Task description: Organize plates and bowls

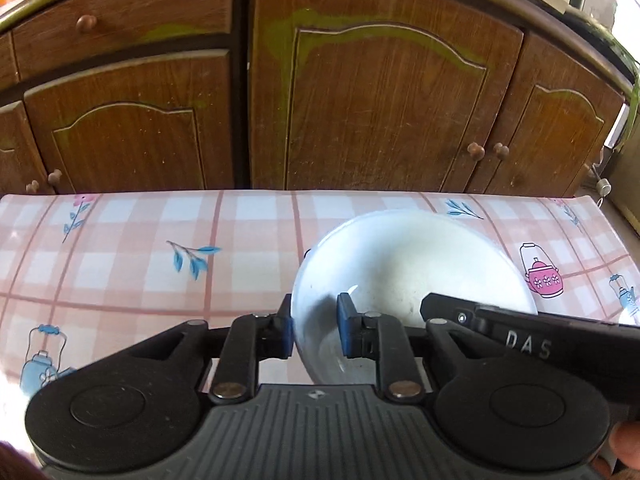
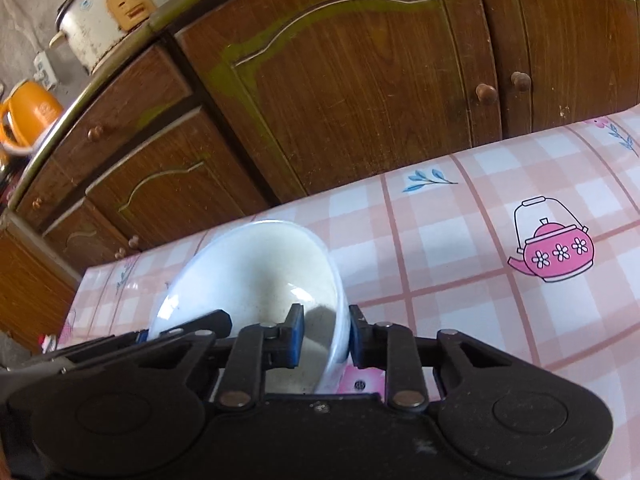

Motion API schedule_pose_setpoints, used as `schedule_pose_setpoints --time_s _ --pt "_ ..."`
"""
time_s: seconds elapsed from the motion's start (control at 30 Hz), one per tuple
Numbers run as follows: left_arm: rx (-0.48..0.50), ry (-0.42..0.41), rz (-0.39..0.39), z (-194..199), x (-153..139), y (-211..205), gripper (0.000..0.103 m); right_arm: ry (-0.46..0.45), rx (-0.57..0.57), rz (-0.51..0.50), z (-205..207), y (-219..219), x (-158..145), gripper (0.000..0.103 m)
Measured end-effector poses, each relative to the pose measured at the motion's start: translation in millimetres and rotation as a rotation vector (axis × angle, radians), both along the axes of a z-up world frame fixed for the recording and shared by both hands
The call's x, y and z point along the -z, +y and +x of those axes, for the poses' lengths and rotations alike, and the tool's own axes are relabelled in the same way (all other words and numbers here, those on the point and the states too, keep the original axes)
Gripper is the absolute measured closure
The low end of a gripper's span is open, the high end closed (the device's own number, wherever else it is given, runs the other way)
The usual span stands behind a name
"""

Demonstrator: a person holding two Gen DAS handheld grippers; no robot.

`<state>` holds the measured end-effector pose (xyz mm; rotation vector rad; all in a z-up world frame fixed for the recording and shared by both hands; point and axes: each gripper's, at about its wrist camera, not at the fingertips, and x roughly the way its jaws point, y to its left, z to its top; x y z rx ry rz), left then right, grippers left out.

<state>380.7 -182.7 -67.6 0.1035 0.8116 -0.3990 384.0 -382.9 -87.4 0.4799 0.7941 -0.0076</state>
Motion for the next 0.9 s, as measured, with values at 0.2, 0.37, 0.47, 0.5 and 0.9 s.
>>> schedule_pose_setpoints --time_s 0.2,0.37,0.47,0.5,0.9 --pt "-0.016 -0.027 0.008 -21.4 -19.9 12.3 0.084 -0.025 -0.018 0.004 -21.1 13.1 -20.3 0.073" --pt "-0.033 -0.051 0.012 -45.2 -46.3 24.1 0.084 -0.054 -0.037 -0.007 -43.5 28.7 -49.3 0.073" --pt "-0.047 -0.071 0.007 -62.2 -64.3 33.7 0.084 -0.074 -0.050 -0.021 -60.3 41.1 -70.8 0.073" --pt "-0.053 -0.076 0.004 -68.5 -70.6 37.8 0.084 -0.080 -0.054 -0.022 -66.2 45.1 -77.9 0.073" --pt "-0.124 -0.168 0.015 -143.4 -132.6 84.5 0.084 -0.156 -0.115 -0.029 -136.7 102.3 -147.5 0.073"
